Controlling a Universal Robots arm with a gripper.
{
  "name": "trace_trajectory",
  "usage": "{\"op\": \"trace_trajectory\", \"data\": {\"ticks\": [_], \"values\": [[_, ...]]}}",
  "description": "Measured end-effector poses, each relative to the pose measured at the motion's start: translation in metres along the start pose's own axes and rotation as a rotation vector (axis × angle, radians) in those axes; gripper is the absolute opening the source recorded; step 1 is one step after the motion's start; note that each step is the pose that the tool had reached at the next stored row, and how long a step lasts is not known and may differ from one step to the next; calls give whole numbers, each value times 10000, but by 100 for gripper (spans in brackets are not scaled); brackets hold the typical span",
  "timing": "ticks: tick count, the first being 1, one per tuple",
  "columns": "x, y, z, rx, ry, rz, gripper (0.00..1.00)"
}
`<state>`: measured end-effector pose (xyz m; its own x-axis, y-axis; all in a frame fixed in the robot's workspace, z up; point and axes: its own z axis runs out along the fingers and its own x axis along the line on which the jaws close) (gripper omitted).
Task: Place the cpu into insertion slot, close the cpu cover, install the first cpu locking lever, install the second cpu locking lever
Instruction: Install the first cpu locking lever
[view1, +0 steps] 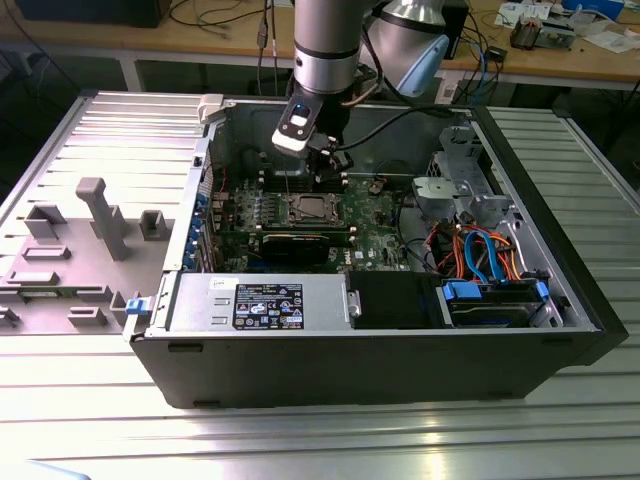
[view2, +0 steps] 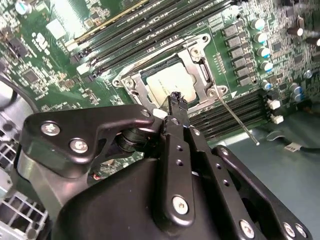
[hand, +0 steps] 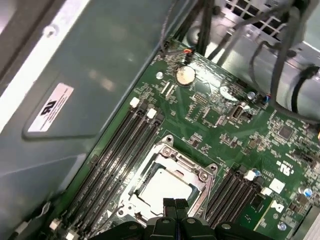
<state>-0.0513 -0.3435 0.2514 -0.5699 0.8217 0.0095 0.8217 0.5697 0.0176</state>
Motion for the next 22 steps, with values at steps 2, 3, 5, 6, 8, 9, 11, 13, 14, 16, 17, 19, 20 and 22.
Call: {"op": "trace_trajectory", "data": {"ticks": [2, 3, 5, 6, 8, 9, 11, 13, 14, 16, 17, 19, 20, 22], "values": [[0, 0, 0, 5, 10, -525, 11], [0, 0, 1, 6, 12, -700, 11], [0, 0, 1, 11, 21, -1188, 11], [0, 0, 2, 15, 28, -1571, 11], [0, 0, 2, 20, 37, -2072, 11], [0, 0, 2, 21, 39, -2207, 11], [-1, 0, 4, 15, 40, -2969, 11], [0, 0, 6, -4, 29, -3424, 11], [0, 0, 7, -22, 14, -3726, 11], [0, 0, 11, -236, -189, -4413, 11], [0, -1, 12, -235, -185, -4536, 11], [0, -1, 19, -238, -170, -5014, 11], [0, -1, 21, -239, -166, -5145, 11], [0, -1, 28, -241, -148, -5717, 11]]}}
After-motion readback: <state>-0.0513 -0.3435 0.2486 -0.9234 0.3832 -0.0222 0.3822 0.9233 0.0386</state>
